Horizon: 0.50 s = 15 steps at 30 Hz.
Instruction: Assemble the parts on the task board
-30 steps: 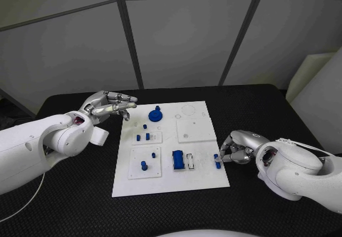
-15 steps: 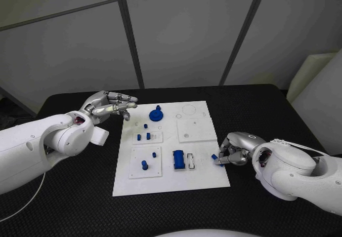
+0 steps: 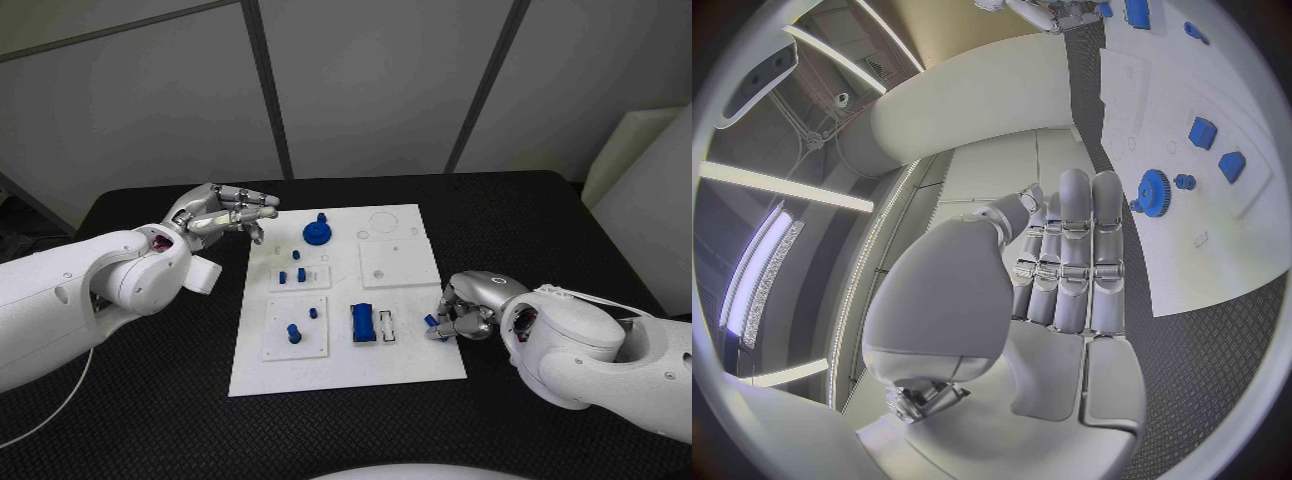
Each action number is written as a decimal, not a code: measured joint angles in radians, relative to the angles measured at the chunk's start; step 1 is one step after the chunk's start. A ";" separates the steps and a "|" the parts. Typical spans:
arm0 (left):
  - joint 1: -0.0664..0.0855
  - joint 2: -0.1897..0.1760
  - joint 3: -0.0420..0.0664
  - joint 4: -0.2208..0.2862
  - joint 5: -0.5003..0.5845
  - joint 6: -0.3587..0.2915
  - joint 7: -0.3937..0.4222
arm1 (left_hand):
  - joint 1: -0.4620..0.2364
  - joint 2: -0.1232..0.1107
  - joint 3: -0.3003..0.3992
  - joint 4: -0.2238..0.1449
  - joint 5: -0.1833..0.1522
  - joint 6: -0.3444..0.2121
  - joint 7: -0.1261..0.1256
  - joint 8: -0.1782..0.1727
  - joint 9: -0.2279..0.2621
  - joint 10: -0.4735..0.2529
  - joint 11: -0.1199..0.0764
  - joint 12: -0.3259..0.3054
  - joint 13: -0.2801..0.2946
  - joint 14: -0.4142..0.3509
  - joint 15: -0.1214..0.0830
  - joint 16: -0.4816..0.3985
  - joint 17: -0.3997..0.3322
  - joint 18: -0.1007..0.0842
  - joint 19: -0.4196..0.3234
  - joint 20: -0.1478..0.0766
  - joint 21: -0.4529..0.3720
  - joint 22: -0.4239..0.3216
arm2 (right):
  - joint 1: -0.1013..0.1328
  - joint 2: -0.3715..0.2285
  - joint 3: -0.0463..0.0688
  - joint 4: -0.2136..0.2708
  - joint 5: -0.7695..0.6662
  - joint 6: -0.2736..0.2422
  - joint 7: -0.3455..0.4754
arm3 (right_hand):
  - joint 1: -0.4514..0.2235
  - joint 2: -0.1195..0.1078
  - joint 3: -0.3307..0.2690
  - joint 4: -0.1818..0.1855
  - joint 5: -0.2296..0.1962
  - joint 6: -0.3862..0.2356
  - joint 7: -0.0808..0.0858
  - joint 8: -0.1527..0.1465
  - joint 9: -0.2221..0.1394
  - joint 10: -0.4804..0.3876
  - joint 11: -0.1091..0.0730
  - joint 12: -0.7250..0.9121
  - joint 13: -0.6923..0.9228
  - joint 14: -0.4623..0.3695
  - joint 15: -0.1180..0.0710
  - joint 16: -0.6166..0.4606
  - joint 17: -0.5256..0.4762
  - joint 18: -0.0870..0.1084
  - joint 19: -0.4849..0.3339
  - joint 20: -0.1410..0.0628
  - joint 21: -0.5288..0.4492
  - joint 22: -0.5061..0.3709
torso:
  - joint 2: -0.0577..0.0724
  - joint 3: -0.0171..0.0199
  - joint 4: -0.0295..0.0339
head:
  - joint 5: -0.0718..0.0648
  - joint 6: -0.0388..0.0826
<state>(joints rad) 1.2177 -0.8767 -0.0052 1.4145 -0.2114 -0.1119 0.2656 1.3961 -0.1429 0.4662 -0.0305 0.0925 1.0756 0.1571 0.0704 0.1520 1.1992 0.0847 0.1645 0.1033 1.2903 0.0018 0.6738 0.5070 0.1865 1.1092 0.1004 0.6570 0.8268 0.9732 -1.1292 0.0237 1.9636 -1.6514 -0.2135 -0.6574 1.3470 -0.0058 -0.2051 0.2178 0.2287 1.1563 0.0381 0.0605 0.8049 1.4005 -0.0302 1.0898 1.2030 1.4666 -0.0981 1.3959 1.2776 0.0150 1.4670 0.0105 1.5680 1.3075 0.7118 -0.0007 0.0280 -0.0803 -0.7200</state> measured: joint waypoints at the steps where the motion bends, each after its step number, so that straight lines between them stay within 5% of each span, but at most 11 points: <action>1: 0.000 0.000 0.000 0.000 0.000 0.000 0.000 | 0.000 0.000 0.000 0.000 0.000 0.000 0.000 0.000 0.000 0.000 0.000 0.000 0.000 0.000 0.000 0.000 0.000 0.000 0.000 0.000 0.000 0.000 | 0.000 0.003 0.000 0.000 -0.003 0.002 -0.001 | 0.003 0.003 0.002 -0.002 0.001 0.000 0.000 0.000 0.015 0.000 0.000 0.000 0.000 0.000 0.000 0.000 0.001 0.000 0.000 0.000 0.000 0.000 | 0.000 -0.0001 0.0000 | 0.000 0.000; 4: 0.000 0.000 0.000 0.000 0.000 0.000 0.000 | 0.000 0.000 0.000 0.000 0.000 0.000 0.000 0.000 0.000 0.000 0.000 0.000 0.000 0.000 0.000 0.000 0.000 0.000 0.000 0.000 0.000 0.000 | 0.000 0.008 -0.001 0.000 -0.014 0.004 -0.004 | 0.022 0.012 0.009 -0.014 0.015 0.001 0.001 0.000 0.026 0.000 0.000 0.000 0.002 0.000 0.000 0.000 0.003 0.000 0.000 0.000 0.000 0.000 | 0.000 0.0000 0.0000 | 0.002 0.000; 9: 0.000 -0.001 0.000 0.001 0.000 0.000 0.000 | 0.000 0.000 0.000 0.000 0.000 0.000 0.000 0.000 0.000 0.000 0.000 0.000 0.000 0.000 0.000 0.000 0.000 0.000 0.000 0.000 0.000 0.000 | -0.001 0.015 -0.003 0.005 -0.031 0.000 -0.007 | 0.076 0.023 0.015 -0.032 0.119 0.013 -0.008 -0.003 0.024 0.002 -0.009 -0.006 0.003 0.000 0.000 0.000 0.009 0.000 0.000 0.000 0.000 0.000 | -0.001 0.0003 0.0000 | 0.004 0.001; 13: 0.000 -0.001 0.000 0.001 0.000 0.000 0.000 | 0.000 0.000 0.000 0.000 0.000 0.000 0.000 0.000 0.000 0.000 0.000 0.000 0.000 0.000 0.000 0.000 -0.001 0.000 0.000 0.000 0.000 0.000 | -0.004 0.013 -0.005 0.012 -0.035 -0.015 -0.013 | 0.079 0.021 0.013 -0.033 0.178 0.015 -0.010 0.000 -0.006 0.003 -0.010 -0.007 0.003 -0.002 -0.005 0.000 0.013 0.000 0.000 0.000 0.000 0.000 | -0.001 0.0009 0.0000 | 0.006 0.003; 15: -0.001 -0.001 0.000 0.001 0.000 0.000 0.000 | 0.000 0.000 0.000 0.000 0.000 0.000 0.000 0.000 0.000 0.000 0.000 0.000 0.000 0.000 0.000 0.000 -0.001 0.000 0.000 0.000 0.000 0.000 | -0.005 0.009 -0.007 0.017 -0.028 -0.030 -0.016 | 0.080 0.019 0.014 -0.033 0.205 0.015 -0.010 0.000 -0.051 0.004 -0.011 -0.008 0.004 0.000 -0.007 0.000 0.014 0.000 0.000 0.000 0.000 0.000 | -0.001 0.0010 0.0000 | 0.007 0.003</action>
<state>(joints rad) 1.2168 -0.8780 -0.0053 1.4155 -0.2114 -0.1119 0.2655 1.3962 -0.1430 0.4662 -0.0305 0.0925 1.0756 0.1571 0.0704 0.1521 1.1992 0.0847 0.1645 0.1032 1.2903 0.0018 0.6738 0.5062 0.1866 1.1092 0.1004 0.6570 0.8269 0.9685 -1.1206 0.0170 1.9803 -1.6791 -0.2439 -0.6734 1.4269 0.0134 -0.1915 0.1848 0.4342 1.1716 0.0282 0.0609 0.7534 1.4041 -0.0412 1.0822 1.2069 1.4667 -0.1052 1.3959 1.2916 0.0151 1.4670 0.0105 1.5680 1.3074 0.7111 0.0003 0.0280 -0.0733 -0.7168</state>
